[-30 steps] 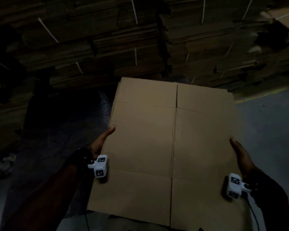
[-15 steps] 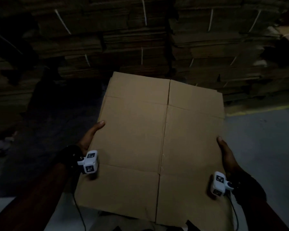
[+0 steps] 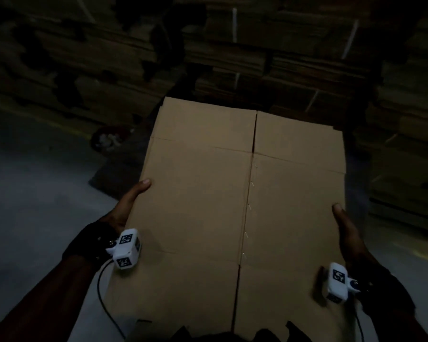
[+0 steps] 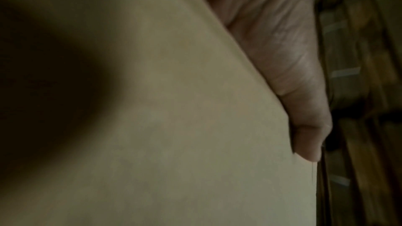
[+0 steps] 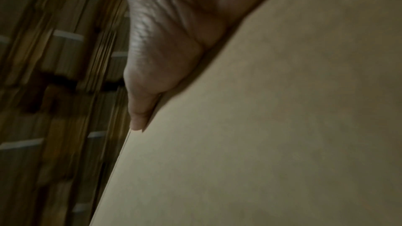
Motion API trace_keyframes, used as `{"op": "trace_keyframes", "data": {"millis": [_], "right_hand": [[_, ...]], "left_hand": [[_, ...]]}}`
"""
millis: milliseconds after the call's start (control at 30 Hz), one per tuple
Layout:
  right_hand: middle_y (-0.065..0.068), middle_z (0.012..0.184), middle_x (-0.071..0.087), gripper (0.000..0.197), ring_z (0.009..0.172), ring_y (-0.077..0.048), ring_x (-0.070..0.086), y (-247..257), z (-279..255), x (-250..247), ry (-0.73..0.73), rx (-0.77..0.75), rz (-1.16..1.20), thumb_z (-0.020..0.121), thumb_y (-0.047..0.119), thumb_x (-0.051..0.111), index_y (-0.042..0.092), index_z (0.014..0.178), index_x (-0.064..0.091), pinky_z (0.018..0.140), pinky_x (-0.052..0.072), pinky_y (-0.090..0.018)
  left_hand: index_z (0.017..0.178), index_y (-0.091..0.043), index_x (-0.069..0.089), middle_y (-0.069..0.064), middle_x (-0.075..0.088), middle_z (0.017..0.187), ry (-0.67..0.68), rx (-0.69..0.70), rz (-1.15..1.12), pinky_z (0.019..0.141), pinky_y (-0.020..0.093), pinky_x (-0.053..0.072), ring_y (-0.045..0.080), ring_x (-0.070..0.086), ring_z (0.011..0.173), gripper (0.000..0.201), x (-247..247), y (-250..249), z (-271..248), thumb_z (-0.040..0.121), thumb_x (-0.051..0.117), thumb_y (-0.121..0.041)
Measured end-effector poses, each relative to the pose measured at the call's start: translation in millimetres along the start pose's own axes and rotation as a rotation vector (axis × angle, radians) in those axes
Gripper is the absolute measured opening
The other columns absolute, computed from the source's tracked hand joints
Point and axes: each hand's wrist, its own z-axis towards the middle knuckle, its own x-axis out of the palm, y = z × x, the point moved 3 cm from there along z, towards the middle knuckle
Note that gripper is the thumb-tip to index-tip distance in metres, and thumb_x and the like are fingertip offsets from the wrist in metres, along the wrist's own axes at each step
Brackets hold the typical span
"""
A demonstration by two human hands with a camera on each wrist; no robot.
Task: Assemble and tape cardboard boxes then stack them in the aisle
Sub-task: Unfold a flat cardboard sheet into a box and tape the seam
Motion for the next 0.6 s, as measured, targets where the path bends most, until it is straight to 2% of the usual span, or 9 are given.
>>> {"op": "trace_keyframes", "data": {"millis": [67, 133, 267, 333, 433, 500, 533, 567, 600], "right_hand": [[-0.013, 0.107, 0.076, 0.045, 0.087, -0.031, 0.074, 15.1, 3.2, 35.9, 0.072, -0.056, -0.056, 0.099, 0.057, 0.050, 0.022, 0.120, 0.070, 0.077, 0.054, -0.042], [-0.011, 0.109, 0.076, 0.042, 0.084, -0.024, 0.076, 29.8, 6.5, 75.0, 0.140, -0.145, -0.119, 0.102, 0.051, 0.047, 0.021, 0.124, 0.068, 0.074, 0.054, -0.038], [-0.007, 0.118, 0.075, 0.049, 0.104, -0.030, 0.072, 42.5, 6.4, 158.6, 0.281, -0.139, -0.216, 0.098, 0.060, 0.050, 0.025, 0.127, 0.068, 0.096, 0.051, -0.048], [-0.005, 0.120, 0.074, 0.048, 0.110, -0.030, 0.070, 46.6, 7.8, 200.8, 0.334, -0.166, -0.257, 0.097, 0.061, 0.052, 0.027, 0.124, 0.070, 0.100, 0.051, -0.050], [-0.003, 0.114, 0.076, 0.040, 0.094, -0.017, 0.074, 49.1, -8.2, 283.8, 0.481, -0.182, -0.306, 0.106, 0.045, 0.042, 0.028, 0.109, 0.078, 0.083, 0.061, -0.035], [0.004, 0.108, 0.076, 0.035, 0.088, -0.011, 0.072, 48.1, -16.3, 332.2, 0.559, -0.214, -0.357, 0.109, 0.037, 0.037, 0.028, 0.114, 0.071, 0.082, 0.056, -0.027], [0.004, 0.109, 0.074, 0.031, 0.093, -0.014, 0.071, 48.7, -28.5, 359.9, 0.560, -0.254, -0.372, 0.106, 0.042, 0.042, 0.029, 0.120, 0.065, 0.081, 0.054, -0.025], [0.002, 0.117, 0.072, 0.036, 0.103, -0.017, 0.069, 44.3, -26.8, 382.5, 0.615, -0.281, -0.373, 0.100, 0.051, 0.050, 0.028, 0.124, 0.064, 0.084, 0.055, -0.024], [0.002, 0.126, 0.070, 0.045, 0.113, -0.014, 0.067, 40.6, -31.9, 406.5, 0.649, -0.307, -0.384, 0.094, 0.058, 0.058, 0.028, 0.127, 0.065, 0.095, 0.054, -0.029]], "left_hand": [[0.122, -0.013, 0.066, 0.019, 0.075, 0.106, -0.055, 0.043, -0.071, 0.063, 0.043, 0.062, 0.033, 0.075, 0.081, 0.057, -30.7, 1.1, -19.1, 0.084, 0.063, -0.054], [0.127, -0.014, 0.065, 0.019, 0.073, 0.113, -0.109, 0.078, -0.144, 0.067, 0.044, 0.062, 0.034, 0.074, 0.086, 0.056, -64.5, 3.2, -38.6, 0.091, 0.054, -0.055], [0.130, -0.017, 0.064, 0.018, 0.073, 0.114, -0.229, 0.179, -0.256, 0.067, 0.044, 0.060, 0.034, 0.074, 0.087, 0.056, -129.1, 11.0, -82.5, 0.092, 0.053, -0.057], [0.129, -0.016, 0.064, 0.018, 0.074, 0.111, -0.296, 0.219, -0.337, 0.067, 0.044, 0.060, 0.034, 0.075, 0.085, 0.056, -159.3, 17.7, -103.8, 0.091, 0.056, -0.056], [0.125, -0.014, 0.066, 0.017, 0.075, 0.106, -0.411, 0.284, -0.436, 0.068, 0.044, 0.059, 0.033, 0.075, 0.083, 0.053, -209.3, 27.7, -135.8, 0.091, 0.057, -0.055], [0.119, -0.013, 0.068, 0.016, 0.076, 0.101, -0.450, 0.319, -0.489, 0.073, 0.044, 0.056, 0.031, 0.075, 0.079, 0.049, -234.2, 32.5, -154.6, 0.094, 0.054, -0.053], [0.116, -0.013, 0.068, 0.016, 0.076, 0.099, -0.477, 0.340, -0.519, 0.075, 0.045, 0.054, 0.031, 0.075, 0.078, 0.047, -249.3, 36.2, -165.2, 0.096, 0.052, -0.052], [0.115, -0.013, 0.068, 0.016, 0.076, 0.098, -0.516, 0.361, -0.549, 0.075, 0.045, 0.053, 0.030, 0.075, 0.077, 0.045, -263.2, 40.4, -174.7, 0.097, 0.051, -0.050], [0.114, -0.013, 0.068, 0.015, 0.077, 0.096, -0.557, 0.386, -0.573, 0.074, 0.043, 0.054, 0.029, 0.075, 0.076, 0.044, -275.3, 44.6, -186.2, 0.098, 0.050, -0.049]]}}
